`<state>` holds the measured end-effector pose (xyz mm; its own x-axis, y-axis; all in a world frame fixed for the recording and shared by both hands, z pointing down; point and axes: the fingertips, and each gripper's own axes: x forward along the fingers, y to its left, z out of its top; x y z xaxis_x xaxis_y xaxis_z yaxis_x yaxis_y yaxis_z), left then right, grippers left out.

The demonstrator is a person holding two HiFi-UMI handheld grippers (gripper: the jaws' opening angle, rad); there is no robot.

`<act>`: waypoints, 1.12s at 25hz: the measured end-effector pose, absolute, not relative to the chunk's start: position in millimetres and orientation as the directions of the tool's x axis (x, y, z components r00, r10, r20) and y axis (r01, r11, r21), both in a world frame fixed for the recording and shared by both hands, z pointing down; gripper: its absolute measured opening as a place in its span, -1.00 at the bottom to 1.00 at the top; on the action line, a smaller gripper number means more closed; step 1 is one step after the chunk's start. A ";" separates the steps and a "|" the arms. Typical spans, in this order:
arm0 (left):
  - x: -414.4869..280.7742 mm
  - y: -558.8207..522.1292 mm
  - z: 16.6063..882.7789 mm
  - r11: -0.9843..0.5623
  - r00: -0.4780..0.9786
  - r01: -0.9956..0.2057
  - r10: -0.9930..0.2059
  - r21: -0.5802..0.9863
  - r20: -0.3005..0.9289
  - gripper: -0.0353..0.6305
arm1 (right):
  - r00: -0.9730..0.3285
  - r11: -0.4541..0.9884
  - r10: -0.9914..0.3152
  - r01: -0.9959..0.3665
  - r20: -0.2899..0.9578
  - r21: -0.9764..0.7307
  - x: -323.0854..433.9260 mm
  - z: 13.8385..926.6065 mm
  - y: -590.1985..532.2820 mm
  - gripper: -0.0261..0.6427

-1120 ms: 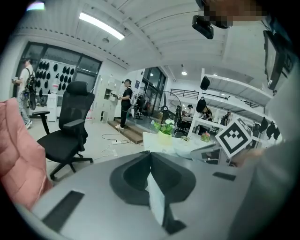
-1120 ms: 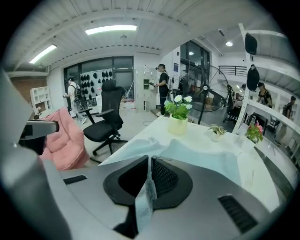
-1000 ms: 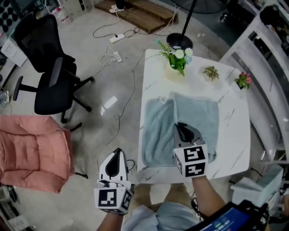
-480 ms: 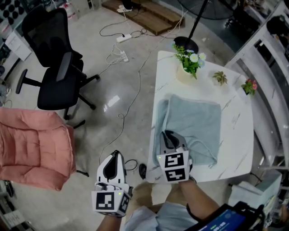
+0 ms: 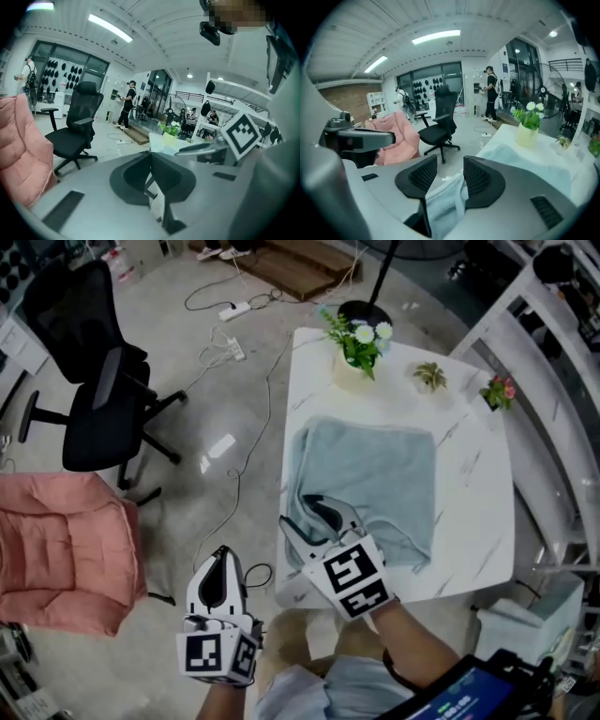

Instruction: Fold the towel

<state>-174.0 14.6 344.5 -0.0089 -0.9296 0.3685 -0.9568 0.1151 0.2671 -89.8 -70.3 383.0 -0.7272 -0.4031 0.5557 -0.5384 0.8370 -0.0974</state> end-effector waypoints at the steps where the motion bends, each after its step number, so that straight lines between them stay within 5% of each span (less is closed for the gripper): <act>1: -166.5 9.2 336.7 0.109 -0.009 -0.958 -0.936 0.266 0.351 -0.88 | -0.733 0.839 -0.419 -0.538 0.536 -0.079 -74.9 366.8 -75.3 -0.36; 6: -127.5 -5.1 309.3 0.083 -0.003 -0.961 -0.957 0.263 0.290 -0.88 | -0.729 0.848 -0.443 -0.529 0.523 -0.019 -5.3 334.3 -89.8 -0.52; 15: -91.6 38.1 330.7 0.222 -0.133 -0.950 -0.924 0.220 0.357 -0.87 | -0.757 0.939 -0.205 -0.332 0.621 -0.094 5.5 410.6 -24.4 -0.52; 20: -94.4 65.2 360.5 0.273 -0.162 -0.933 -0.900 0.235 0.405 -0.88 | -0.712 0.940 -0.202 -0.334 0.673 -0.071 2.5 448.6 -23.6 -0.54; 24: -106.9 74.1 373.0 0.273 -0.152 -0.926 -0.901 0.262 0.405 -0.88 | -0.645 0.940 -0.237 -0.342 0.727 0.003 2.1 470.9 -28.6 -0.83; 28: -120.0 83.4 373.9 0.267 -0.136 -0.916 -0.909 0.300 0.394 -0.88 | -0.635 0.941 -0.251 -0.337 0.730 0.031 -6.8 459.0 -17.2 -0.84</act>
<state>-120.0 83.4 373.9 -0.1362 -0.9088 0.3944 -0.9159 0.2672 0.2996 -6.8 -17.2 459.0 -0.6353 -0.2514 0.7302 -0.3372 0.9409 0.0306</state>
